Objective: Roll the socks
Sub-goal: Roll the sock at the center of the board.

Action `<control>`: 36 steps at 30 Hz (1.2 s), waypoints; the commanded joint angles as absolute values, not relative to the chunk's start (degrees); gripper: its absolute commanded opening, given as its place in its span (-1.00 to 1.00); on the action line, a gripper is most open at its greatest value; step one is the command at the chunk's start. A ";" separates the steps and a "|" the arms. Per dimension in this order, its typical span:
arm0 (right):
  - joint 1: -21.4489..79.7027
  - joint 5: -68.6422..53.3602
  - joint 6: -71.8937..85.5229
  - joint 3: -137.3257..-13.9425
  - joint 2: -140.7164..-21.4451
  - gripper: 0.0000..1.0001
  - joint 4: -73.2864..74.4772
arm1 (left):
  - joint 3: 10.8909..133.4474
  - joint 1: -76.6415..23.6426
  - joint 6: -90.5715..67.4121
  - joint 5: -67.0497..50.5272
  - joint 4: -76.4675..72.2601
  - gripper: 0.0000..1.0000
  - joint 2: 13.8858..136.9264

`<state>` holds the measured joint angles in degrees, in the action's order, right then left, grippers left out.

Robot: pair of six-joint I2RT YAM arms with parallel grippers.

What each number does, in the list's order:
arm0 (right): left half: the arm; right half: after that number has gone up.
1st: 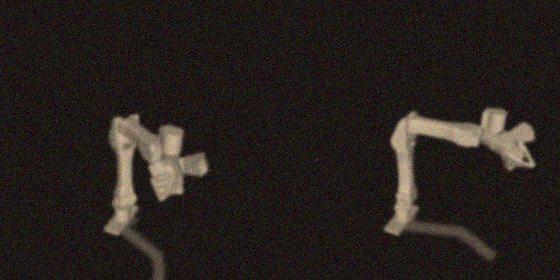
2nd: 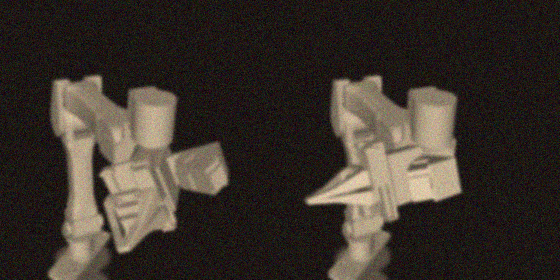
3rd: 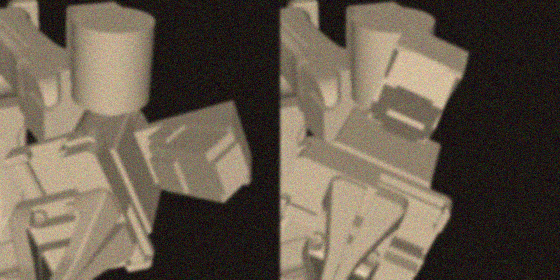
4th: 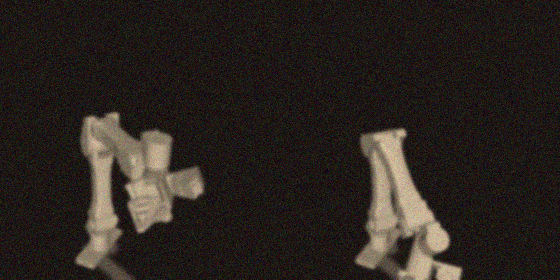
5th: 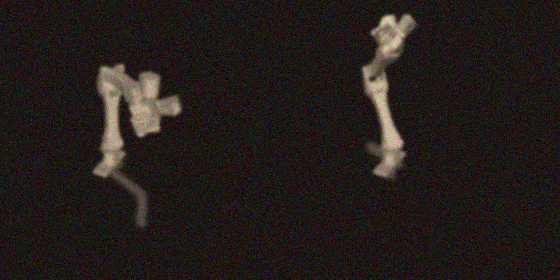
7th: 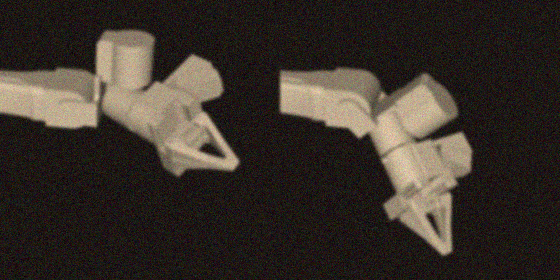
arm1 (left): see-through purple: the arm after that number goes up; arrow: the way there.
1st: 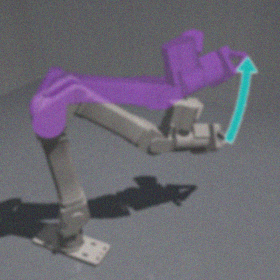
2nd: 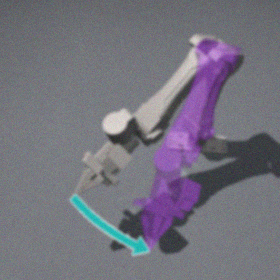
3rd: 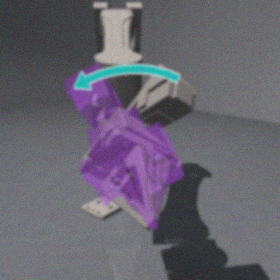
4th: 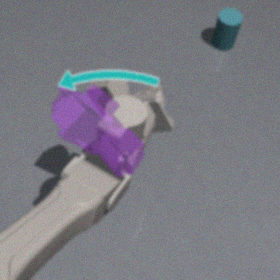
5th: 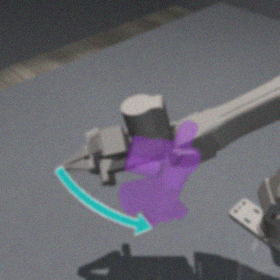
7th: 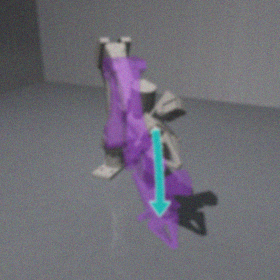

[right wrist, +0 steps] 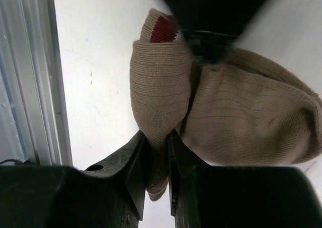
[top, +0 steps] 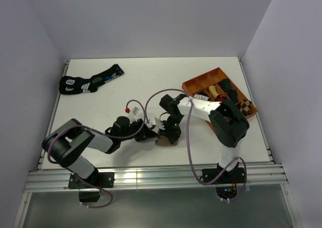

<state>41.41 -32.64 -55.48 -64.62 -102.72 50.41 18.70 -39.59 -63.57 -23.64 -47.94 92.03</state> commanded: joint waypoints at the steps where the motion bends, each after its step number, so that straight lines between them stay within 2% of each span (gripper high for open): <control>1: 39.47 -35.85 -58.88 -72.41 -108.44 -0.53 59.75 | 15.22 -40.43 -60.30 -17.32 -52.21 -0.39 86.93; 7: 37.79 -38.14 -61.08 -81.90 -115.83 -0.52 67.49 | 10.38 -42.71 -56.35 -11.79 -54.41 -0.35 82.01; 12: 37.62 -38.50 -62.22 -86.39 -120.49 -0.52 71.89 | 11.25 -49.03 -47.13 -2.92 -48.79 -0.31 77.09; 19: 37.62 -39.11 -63.02 -88.42 -123.22 -0.52 74.44 | 15.46 -52.03 -34.29 1.74 -42.28 -0.22 73.39; 26: 37.44 -40.52 -64.42 -90.61 -124.80 -0.51 77.17 | 22.14 -55.10 -24.18 -0.43 -37.71 -0.15 79.09; 36: 37.18 -39.99 -63.98 -91.14 -125.33 -0.52 76.82 | 24.87 -56.43 -22.24 -3.95 -36.47 -0.15 84.46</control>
<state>36.97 -39.05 -62.92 -89.03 -124.68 75.81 23.00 -55.75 -24.64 -0.89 -36.93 83.48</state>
